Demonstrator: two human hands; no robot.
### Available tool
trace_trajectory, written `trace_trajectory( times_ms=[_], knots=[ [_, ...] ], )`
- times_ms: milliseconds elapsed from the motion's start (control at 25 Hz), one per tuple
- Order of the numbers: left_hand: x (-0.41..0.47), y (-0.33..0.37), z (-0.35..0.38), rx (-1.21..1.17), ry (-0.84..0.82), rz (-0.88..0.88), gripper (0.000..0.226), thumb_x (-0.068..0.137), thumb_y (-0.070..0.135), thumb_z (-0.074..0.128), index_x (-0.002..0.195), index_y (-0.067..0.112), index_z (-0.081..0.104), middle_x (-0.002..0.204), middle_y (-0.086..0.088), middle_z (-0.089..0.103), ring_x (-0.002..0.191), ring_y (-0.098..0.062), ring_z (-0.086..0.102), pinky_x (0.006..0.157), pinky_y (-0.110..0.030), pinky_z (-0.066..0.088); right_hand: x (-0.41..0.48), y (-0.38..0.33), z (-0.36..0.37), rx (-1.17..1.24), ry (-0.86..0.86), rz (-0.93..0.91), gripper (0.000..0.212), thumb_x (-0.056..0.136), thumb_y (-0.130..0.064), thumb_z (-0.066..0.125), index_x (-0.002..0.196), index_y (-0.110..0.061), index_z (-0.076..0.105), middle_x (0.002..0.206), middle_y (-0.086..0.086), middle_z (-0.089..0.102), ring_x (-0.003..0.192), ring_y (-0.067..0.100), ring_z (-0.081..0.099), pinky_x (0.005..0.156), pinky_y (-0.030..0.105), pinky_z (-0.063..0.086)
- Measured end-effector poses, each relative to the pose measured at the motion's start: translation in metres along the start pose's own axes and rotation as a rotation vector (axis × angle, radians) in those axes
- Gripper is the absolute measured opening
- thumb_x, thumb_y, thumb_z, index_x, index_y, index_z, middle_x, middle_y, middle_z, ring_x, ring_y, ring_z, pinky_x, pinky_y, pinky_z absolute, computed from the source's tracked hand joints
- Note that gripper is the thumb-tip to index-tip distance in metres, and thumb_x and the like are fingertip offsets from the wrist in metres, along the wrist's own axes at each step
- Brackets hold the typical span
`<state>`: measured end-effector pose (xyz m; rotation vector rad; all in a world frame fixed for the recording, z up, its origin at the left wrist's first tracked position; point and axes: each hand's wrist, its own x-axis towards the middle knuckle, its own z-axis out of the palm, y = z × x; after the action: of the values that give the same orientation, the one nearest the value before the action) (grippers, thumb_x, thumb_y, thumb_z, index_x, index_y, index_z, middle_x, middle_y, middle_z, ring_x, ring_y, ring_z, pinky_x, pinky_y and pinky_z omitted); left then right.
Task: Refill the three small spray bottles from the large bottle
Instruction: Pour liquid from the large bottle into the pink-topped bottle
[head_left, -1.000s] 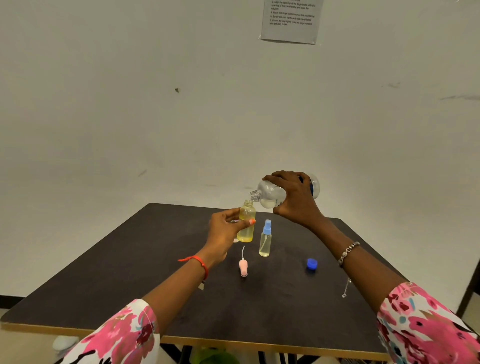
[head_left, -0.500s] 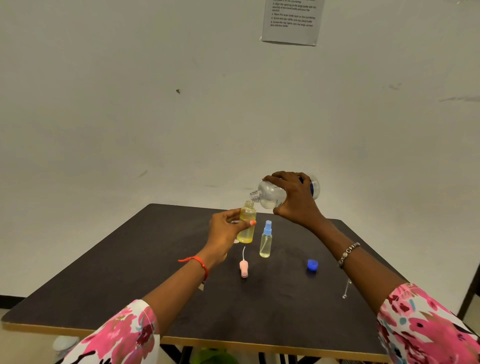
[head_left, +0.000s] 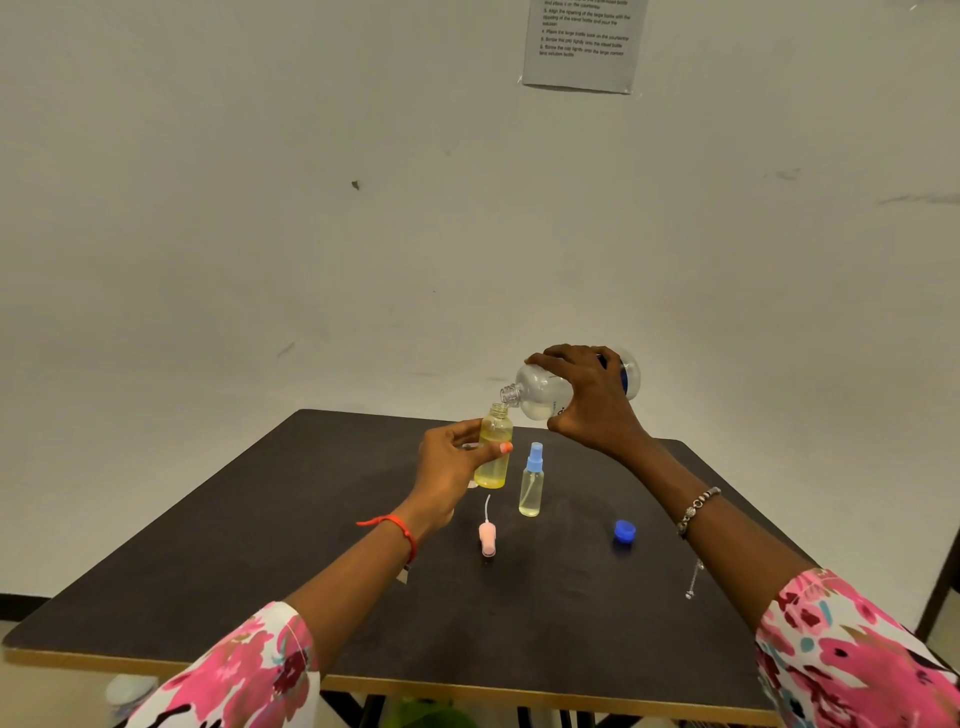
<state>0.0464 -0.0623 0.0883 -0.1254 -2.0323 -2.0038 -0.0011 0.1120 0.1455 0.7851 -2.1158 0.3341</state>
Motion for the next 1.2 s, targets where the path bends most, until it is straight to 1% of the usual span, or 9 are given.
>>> trace_trajectory(
  times_ms=[120, 400, 640, 800, 960, 1120, 1200],
  knots=[
    [0.0002, -0.0014, 0.0002, -0.001, 0.005, -0.007, 0.048, 0.073, 0.010, 0.074, 0.119, 0.008, 0.060, 0.122, -0.009, 0.063, 0.109, -0.018, 0.057, 0.095, -0.036, 0.048, -0.0011, -0.0002, 0.0002, 0.005, -0.006, 0.004, 0.062, 0.056, -0.012, 0.074, 0.116, -0.015, 0.059, 0.112, 0.009, 0.062, 0.108, 0.031, 0.055, 0.100, 0.049, 0.025],
    [0.0001, -0.0015, 0.0011, -0.009, 0.003, -0.005, 0.048, 0.072, 0.009, 0.074, 0.118, 0.008, 0.060, 0.120, -0.008, 0.063, 0.110, -0.019, 0.057, 0.097, -0.038, 0.048, -0.0018, 0.0010, -0.0004, 0.008, -0.006, 0.004, 0.062, 0.056, -0.014, 0.072, 0.117, -0.014, 0.059, 0.113, 0.010, 0.062, 0.109, 0.031, 0.055, 0.101, 0.050, 0.025],
    [0.0014, -0.0021, 0.0020, -0.011, 0.000, -0.017, 0.049, 0.071, 0.009, 0.075, 0.118, 0.008, 0.061, 0.120, -0.009, 0.064, 0.113, -0.022, 0.058, 0.099, -0.043, 0.047, -0.0019, 0.0012, -0.0010, -0.002, -0.013, -0.002, 0.062, 0.056, -0.011, 0.076, 0.116, -0.013, 0.059, 0.113, 0.010, 0.062, 0.109, 0.032, 0.055, 0.100, 0.050, 0.025],
    [0.0004, -0.0017, 0.0027, -0.012, -0.008, -0.011, 0.048, 0.072, 0.008, 0.074, 0.118, 0.007, 0.060, 0.120, -0.009, 0.064, 0.112, -0.022, 0.058, 0.099, -0.042, 0.048, -0.0021, 0.0017, -0.0012, -0.010, -0.013, -0.003, 0.062, 0.057, -0.011, 0.077, 0.116, -0.013, 0.059, 0.113, 0.011, 0.062, 0.109, 0.032, 0.055, 0.100, 0.051, 0.026],
    [-0.0009, -0.0016, 0.0029, -0.008, -0.005, -0.006, 0.048, 0.072, 0.008, 0.074, 0.118, 0.007, 0.060, 0.119, -0.008, 0.063, 0.105, -0.016, 0.057, 0.093, -0.034, 0.048, -0.0035, 0.0017, -0.0015, -0.003, -0.016, -0.005, 0.061, 0.057, -0.011, 0.075, 0.116, -0.012, 0.059, 0.111, 0.012, 0.062, 0.108, 0.033, 0.055, 0.099, 0.052, 0.027],
    [-0.0013, -0.0017, 0.0034, -0.004, -0.005, -0.017, 0.048, 0.072, 0.010, 0.075, 0.118, 0.008, 0.061, 0.120, -0.009, 0.064, 0.112, -0.021, 0.058, 0.098, -0.041, 0.048, -0.0035, 0.0018, -0.0015, -0.014, -0.023, -0.005, 0.060, 0.057, -0.016, 0.071, 0.116, -0.013, 0.059, 0.112, 0.011, 0.062, 0.108, 0.032, 0.055, 0.100, 0.052, 0.027],
    [-0.0011, -0.0021, 0.0037, 0.000, -0.003, -0.018, 0.048, 0.072, 0.010, 0.075, 0.117, 0.008, 0.061, 0.120, -0.009, 0.064, 0.112, -0.021, 0.058, 0.098, -0.040, 0.048, -0.0035, 0.0023, -0.0010, -0.015, -0.029, 0.001, 0.060, 0.058, -0.014, 0.074, 0.116, -0.014, 0.059, 0.112, 0.010, 0.062, 0.109, 0.031, 0.055, 0.101, 0.051, 0.026]
  ],
)
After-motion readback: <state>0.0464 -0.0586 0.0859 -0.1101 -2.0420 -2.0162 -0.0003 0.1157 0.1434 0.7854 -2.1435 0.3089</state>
